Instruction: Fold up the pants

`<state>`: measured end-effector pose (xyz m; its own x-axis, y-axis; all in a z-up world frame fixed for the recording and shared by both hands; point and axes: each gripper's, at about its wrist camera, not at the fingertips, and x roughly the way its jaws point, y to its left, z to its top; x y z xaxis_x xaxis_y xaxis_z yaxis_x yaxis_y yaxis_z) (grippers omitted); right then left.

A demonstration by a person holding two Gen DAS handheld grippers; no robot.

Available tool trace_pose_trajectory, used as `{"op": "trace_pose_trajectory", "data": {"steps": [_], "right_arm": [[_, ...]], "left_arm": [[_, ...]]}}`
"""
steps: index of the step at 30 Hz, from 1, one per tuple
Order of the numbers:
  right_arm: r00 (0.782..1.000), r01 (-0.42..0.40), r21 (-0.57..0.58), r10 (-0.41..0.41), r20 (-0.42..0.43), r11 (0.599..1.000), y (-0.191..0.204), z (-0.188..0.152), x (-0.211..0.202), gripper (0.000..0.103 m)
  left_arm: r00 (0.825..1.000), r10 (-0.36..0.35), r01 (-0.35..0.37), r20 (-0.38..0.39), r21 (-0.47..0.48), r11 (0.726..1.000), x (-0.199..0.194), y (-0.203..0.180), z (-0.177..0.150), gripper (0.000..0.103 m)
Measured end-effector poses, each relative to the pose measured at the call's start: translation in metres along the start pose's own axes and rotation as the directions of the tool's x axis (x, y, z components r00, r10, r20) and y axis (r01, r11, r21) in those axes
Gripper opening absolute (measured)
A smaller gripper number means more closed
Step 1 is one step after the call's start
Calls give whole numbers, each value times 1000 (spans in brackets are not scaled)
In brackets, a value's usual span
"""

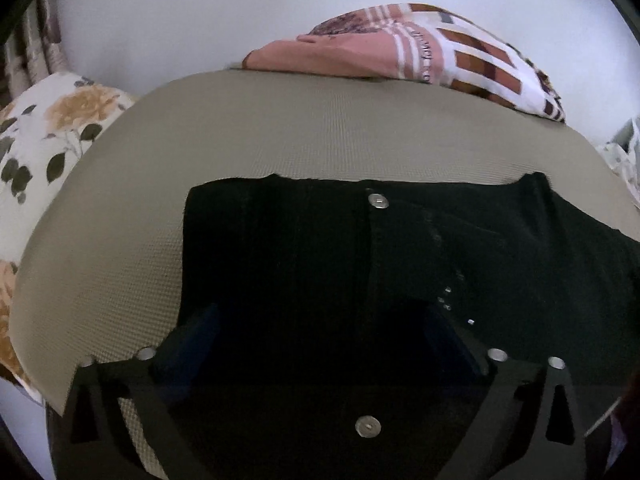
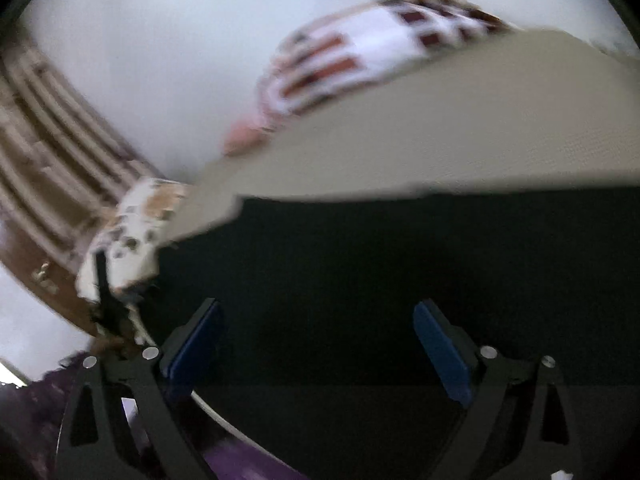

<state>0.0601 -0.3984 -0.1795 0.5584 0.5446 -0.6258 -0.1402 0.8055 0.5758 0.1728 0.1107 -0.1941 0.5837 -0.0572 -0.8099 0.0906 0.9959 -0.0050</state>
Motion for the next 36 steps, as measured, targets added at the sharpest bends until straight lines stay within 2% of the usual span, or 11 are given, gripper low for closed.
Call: {"op": "trace_pose_trajectory", "data": {"steps": [2, 7, 9, 11, 13, 15, 21, 29, 32, 34, 36], "right_arm": [[998, -28, 56, 25, 50, 998, -31, -8, -27, 71], [970, 57, 241, -111, 216, 969, -120, -30, -115, 56], [948, 98, 315, -185, 259, 944, -146, -39, -147, 62], [907, 136, 421, -284, 312, 897, -170, -52, -185, 65], [857, 104, 508, -336, 390, 855, -189, -73, -227, 65], [844, 44, 533, -317, 433, 845, -198, -85, -247, 65], [870, -7, 513, -248, 427, 858, -203, -94, -234, 65], [923, 51, 423, -205, 327, 905, -173, -94, -185, 67], [917, 88, 386, -227, 329, 918, -155, -92, -181, 63], [907, 82, 382, -228, 354, 920, -148, -92, -184, 42], [899, 86, 382, -237, 369, 920, -143, -93, -189, 40]], "left_arm": [[1000, 0, 0, -5, -4, 1000, 1, -5, 1, 103], [1000, 20, -20, 0, 25, 999, 0, -9, 2, 103], [999, 39, -40, 19, 26, 999, -5, -10, 5, 103], [997, 56, -57, 48, 24, 998, -13, -11, 7, 103], [995, 61, -62, 76, 9, 998, -24, -13, 9, 103], [994, 42, -41, 100, -12, 999, -35, -16, 11, 103], [996, -54, 58, 77, -51, 997, -54, -33, 11, 103], [996, -92, 93, 16, -43, 995, -61, -54, 1, 103], [994, -106, 106, -3, -53, 993, -61, -57, -1, 103], [993, -114, 113, -17, -66, 991, -60, -57, -2, 103], [991, -132, 129, -29, -85, 988, -58, -57, -3, 103]]}}
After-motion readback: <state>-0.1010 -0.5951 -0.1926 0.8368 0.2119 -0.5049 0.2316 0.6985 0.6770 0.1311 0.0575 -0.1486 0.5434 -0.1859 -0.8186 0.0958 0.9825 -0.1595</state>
